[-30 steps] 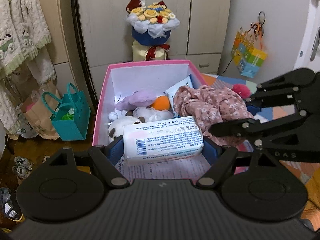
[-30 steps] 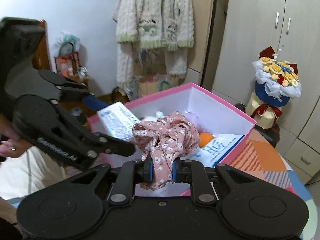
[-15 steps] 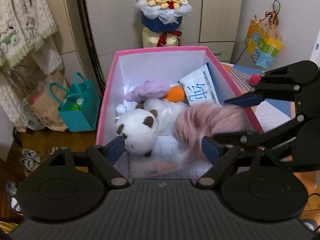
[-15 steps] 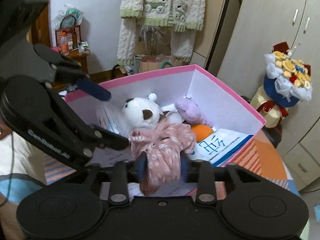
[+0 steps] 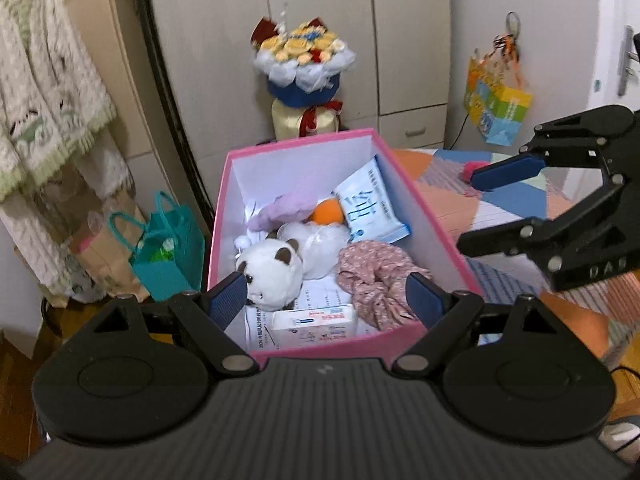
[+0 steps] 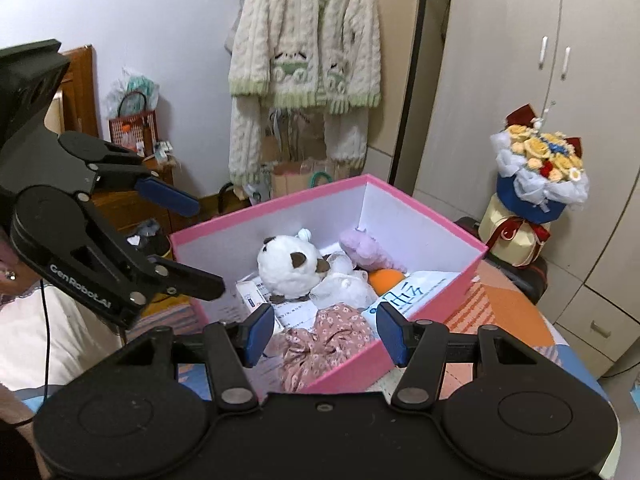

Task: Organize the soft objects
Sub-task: 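Lower the scrunchie into the box and open the right gripper, then move both grippers back from the box toward the pink pompom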

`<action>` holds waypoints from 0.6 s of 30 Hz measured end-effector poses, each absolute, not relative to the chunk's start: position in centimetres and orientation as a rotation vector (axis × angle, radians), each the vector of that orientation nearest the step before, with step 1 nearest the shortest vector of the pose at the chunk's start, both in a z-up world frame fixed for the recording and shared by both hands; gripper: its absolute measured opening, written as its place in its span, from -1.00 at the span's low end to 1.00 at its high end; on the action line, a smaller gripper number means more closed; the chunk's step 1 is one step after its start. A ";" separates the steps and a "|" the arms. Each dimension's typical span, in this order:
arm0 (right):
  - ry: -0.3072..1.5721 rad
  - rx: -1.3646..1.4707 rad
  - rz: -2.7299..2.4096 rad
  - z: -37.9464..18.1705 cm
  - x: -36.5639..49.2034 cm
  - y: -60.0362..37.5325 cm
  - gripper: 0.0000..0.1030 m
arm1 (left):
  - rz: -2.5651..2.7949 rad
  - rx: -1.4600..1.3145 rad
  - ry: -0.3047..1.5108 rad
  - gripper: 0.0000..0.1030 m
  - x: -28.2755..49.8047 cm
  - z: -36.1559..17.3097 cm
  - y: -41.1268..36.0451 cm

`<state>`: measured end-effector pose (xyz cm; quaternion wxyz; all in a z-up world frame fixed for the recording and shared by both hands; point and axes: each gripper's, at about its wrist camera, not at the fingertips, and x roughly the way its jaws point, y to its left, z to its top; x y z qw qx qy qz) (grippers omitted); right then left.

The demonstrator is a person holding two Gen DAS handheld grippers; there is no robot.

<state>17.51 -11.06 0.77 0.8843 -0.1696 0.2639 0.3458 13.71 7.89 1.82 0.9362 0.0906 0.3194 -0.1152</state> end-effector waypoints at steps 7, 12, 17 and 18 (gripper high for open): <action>0.533 -0.307 0.666 2.2 14.1 -15.0 0.20 | -0.291 0.214 0.624 0.69 10.1 3.3 6.2; 0.526 -0.266 0.623 2.6 11.7 -18.5 0.20 | -0.349 0.234 0.632 0.69 8.3 4.0 4.4; 0.514 -0.226 0.550 2.4 9.5 -22.1 0.33 | -0.409 0.254 0.631 0.69 7.1 4.9 2.0; 0.510 -0.220 0.541 2.4 9.1 -22.6 0.36 | -0.419 0.255 0.632 0.69 7.0 5.1 1.6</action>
